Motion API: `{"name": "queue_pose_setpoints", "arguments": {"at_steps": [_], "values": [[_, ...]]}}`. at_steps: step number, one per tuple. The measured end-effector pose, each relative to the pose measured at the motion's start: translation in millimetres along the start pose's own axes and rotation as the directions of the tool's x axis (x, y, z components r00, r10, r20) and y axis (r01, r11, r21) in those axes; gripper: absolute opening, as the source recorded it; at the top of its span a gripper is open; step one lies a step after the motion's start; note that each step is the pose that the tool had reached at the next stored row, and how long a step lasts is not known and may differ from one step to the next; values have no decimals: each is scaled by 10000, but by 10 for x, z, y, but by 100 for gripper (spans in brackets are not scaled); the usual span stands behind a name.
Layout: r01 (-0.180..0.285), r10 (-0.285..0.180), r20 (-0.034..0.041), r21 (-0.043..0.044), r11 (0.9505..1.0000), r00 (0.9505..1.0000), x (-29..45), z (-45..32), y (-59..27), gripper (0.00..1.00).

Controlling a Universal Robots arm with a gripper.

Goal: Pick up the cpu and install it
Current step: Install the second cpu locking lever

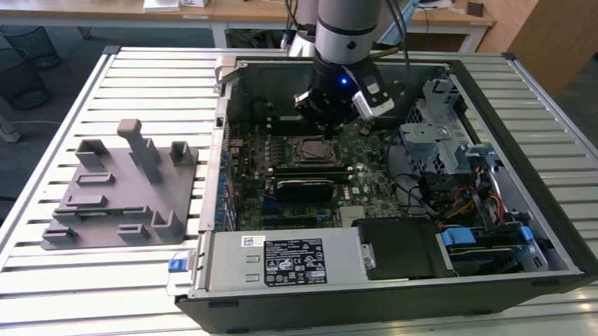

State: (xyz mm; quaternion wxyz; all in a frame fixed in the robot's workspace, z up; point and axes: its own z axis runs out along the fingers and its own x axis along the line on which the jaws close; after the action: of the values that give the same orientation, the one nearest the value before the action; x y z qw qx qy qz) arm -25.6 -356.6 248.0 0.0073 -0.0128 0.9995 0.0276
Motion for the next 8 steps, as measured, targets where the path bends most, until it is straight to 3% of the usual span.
{"name": "queue_pose_setpoints", "arguments": {"at_steps": [8], "values": [[3,-3,1,-5,10000,10000,11,2,-142,11]]}}
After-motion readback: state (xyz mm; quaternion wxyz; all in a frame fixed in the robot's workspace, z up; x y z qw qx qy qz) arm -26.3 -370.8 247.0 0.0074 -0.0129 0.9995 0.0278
